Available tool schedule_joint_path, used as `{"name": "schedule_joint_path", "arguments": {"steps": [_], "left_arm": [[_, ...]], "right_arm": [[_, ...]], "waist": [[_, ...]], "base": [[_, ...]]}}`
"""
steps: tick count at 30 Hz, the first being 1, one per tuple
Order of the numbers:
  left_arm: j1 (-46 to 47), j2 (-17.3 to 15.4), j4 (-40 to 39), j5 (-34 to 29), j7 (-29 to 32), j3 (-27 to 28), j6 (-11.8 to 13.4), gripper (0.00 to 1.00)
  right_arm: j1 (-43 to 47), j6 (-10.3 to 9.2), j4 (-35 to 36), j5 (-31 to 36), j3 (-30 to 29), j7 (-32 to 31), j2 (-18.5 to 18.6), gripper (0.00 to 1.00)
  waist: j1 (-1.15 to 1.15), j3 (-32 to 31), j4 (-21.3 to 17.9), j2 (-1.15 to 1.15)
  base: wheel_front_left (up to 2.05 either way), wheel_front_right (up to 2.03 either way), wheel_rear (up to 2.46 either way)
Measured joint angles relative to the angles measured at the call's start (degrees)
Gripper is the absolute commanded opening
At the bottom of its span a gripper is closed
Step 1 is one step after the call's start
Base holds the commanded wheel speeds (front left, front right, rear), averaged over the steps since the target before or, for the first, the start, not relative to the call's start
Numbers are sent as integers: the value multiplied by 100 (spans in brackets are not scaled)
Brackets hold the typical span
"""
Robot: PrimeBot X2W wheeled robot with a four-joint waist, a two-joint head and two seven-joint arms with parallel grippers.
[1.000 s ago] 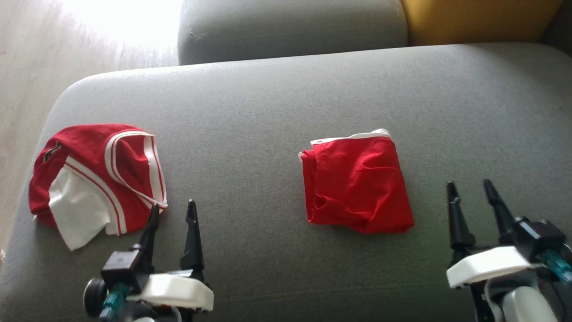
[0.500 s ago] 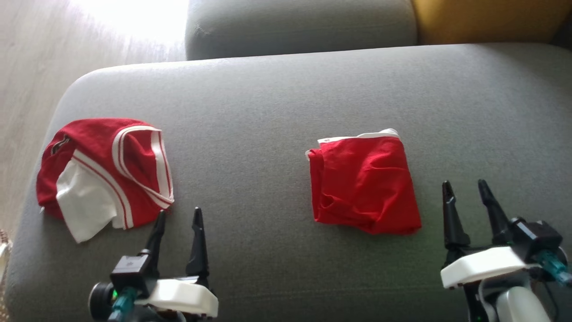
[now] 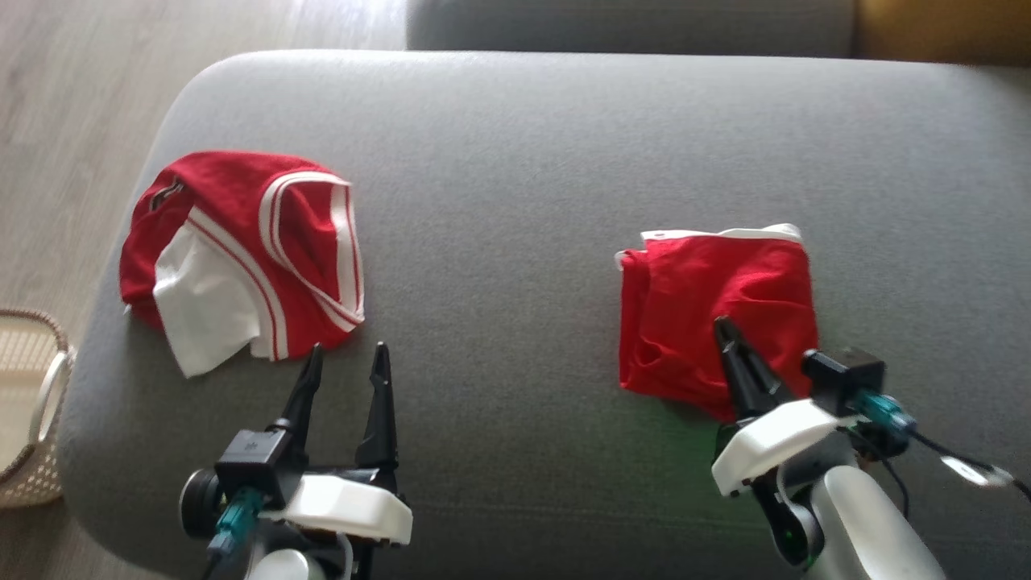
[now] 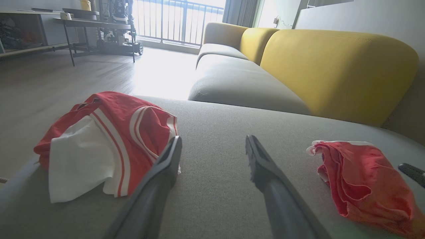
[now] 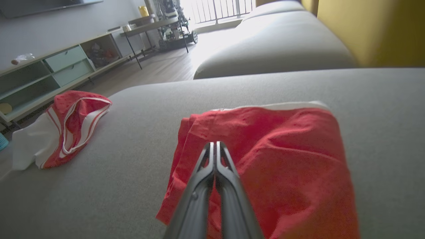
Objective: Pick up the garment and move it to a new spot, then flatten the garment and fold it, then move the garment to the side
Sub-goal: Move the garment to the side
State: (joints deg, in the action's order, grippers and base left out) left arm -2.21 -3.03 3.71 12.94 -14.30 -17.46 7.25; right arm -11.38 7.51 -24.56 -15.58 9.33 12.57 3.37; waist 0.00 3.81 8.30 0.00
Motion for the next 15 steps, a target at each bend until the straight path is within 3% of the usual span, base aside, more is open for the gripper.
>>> {"name": "schedule_joint_path", "arguments": {"steps": [7,15], "left_arm": [[144,1,-1,34,0,-54,7,100],[148,1,14,34,0,-55,33,100]], "right_arm": [[-603,0,-1181,-490,591,-371,185,0],[-782,0,-1664,-1257,1412,-1012,230,0]], "waist": [[0,208,274,0],[0,203,319,0]], "base": [[0,0,0],[0,0,0]]}}
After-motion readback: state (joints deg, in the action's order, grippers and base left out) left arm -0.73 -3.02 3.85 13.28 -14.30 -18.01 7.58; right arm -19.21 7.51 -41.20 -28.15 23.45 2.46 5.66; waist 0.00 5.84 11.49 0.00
